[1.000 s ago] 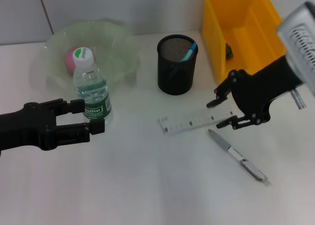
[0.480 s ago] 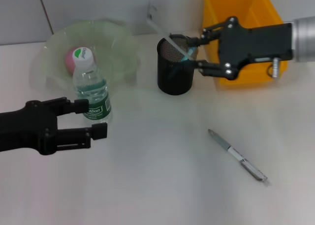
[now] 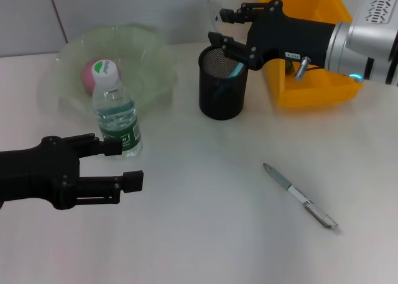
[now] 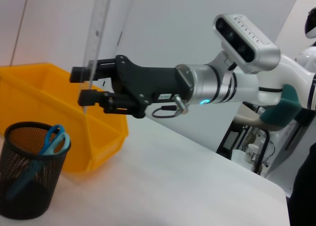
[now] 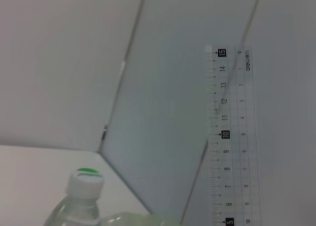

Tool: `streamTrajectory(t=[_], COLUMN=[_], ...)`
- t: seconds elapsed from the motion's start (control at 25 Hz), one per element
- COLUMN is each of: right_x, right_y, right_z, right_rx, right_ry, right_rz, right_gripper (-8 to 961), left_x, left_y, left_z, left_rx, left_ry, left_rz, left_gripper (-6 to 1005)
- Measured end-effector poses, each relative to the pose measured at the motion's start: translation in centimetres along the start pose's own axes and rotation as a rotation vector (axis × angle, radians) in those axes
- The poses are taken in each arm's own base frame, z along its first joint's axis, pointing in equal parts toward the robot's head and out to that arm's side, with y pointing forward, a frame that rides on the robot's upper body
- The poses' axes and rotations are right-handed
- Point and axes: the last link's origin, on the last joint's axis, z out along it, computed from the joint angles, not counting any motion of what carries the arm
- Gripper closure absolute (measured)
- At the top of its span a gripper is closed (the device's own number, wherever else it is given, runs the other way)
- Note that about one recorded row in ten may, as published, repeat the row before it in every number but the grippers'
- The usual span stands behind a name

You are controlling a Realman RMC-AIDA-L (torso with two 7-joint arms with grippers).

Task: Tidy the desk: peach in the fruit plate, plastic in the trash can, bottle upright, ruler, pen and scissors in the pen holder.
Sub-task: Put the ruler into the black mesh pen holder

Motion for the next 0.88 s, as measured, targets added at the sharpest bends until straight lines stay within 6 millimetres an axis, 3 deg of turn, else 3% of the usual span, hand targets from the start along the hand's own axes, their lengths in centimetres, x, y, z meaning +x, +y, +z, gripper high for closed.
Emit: streamTrajectory(t=[0.36,0.56,0.6,0.68,0.8,0.88], right_x=[1.0,1.6,1.9,2.2,2.7,2.9], right_y=[0.3,0.5,0.8,1.0,1.4,1.6], right_z=[-1.3,-2.6,-3.3,-3.9,-4.7,-4.8], right_rx=[0.062,0.110,0.121,0.133,0.144,0.146], right_ry=[-0.040,-0.085,-0.099,-0.111,-0.120,-0.121], right_rz=[0.064,0.132,0.154,0.175,0.201,0.208], right_gripper=[560,560,560,561,561,561], left_x=[1.3,2.7,3.2,3.3,3.8,3.9], left_y=[0.5,1.7,1.8,1.8,2.0,2.0], left_z=[0.9,3.6,5.1,5.8,8.9,9.1], left_rx=[-0.049,-0.126,-0.116,-0.108,-0.081,-0.079], left_ry=[0.050,0.115,0.136,0.141,0.142,0.141], left_rz=[0.034,0.101,0.131,0.141,0.182,0.188], left_gripper=[175,175,176,176,176,176])
